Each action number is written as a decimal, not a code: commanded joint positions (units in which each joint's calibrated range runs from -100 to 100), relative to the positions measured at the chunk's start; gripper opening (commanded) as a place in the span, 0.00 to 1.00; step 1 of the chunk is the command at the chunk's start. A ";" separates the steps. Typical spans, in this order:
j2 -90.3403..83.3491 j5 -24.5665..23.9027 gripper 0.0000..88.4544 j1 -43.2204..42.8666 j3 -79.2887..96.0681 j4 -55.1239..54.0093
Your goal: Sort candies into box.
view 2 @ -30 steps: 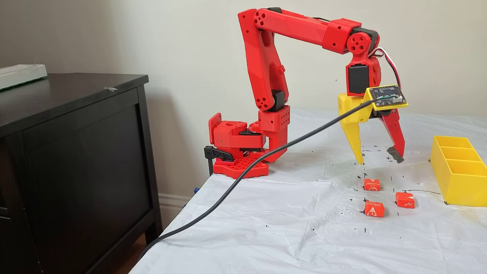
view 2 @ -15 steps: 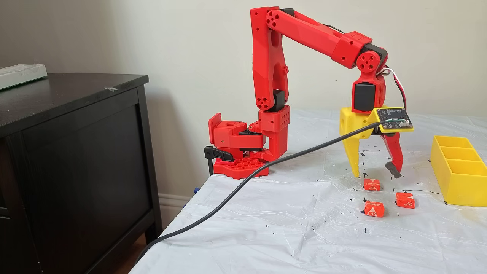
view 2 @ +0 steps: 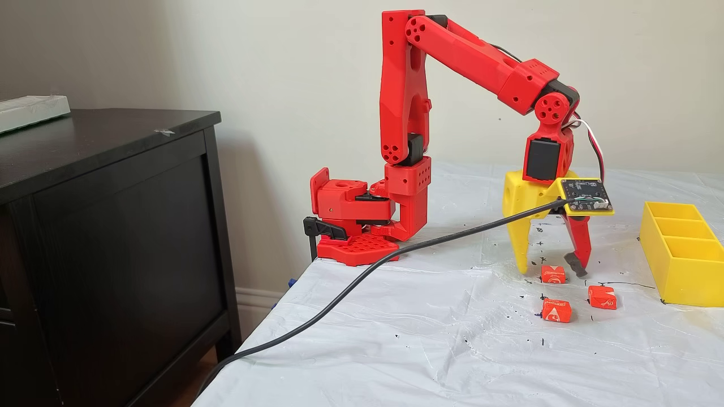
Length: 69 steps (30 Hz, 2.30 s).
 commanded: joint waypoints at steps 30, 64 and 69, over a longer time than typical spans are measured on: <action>4.20 -0.88 0.00 -0.30 -5.94 -2.17; -6.82 -14.70 0.00 -16.97 -35.98 8.71; -5.55 -16.21 0.00 -19.14 -36.07 4.05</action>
